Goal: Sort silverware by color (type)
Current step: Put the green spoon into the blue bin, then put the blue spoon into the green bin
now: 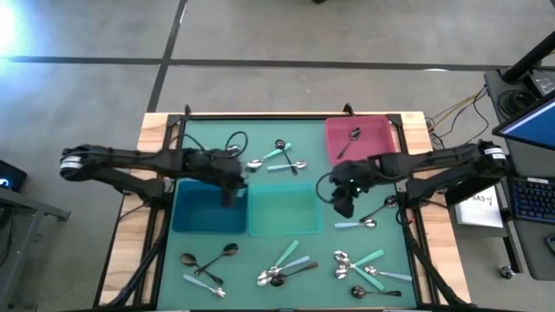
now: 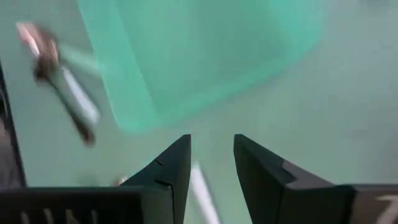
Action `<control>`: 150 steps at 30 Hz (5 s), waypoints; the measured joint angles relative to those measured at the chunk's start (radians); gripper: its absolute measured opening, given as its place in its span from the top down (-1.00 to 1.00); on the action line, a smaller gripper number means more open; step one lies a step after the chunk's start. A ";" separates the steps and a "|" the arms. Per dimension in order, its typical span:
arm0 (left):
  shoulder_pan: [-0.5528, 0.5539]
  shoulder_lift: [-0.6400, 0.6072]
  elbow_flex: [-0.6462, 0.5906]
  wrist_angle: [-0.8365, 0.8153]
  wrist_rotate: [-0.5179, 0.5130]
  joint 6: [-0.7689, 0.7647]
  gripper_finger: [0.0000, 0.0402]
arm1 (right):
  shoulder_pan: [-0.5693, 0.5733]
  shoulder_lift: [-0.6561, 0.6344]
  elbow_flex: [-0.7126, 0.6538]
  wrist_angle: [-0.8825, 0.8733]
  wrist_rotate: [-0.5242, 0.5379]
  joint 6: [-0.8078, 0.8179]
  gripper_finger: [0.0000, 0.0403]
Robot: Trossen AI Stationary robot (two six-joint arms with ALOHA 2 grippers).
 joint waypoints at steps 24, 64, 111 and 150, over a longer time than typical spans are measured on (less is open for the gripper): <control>-0.011 0.058 0.019 -0.573 0.114 -0.199 0.68 | 0.117 0.256 -0.001 -0.195 -0.120 -0.009 0.44; -0.038 0.063 0.482 -0.457 0.115 0.084 0.54 | 0.235 0.482 0.001 -0.179 0.028 -0.059 0.85; -0.110 0.337 -0.051 1.026 -0.161 0.115 0.57 | 0.137 0.250 0.154 0.636 0.542 -0.647 0.89; -0.122 0.331 -0.048 1.088 -0.153 0.139 0.17 | 0.128 0.234 0.179 0.591 0.540 -0.637 0.90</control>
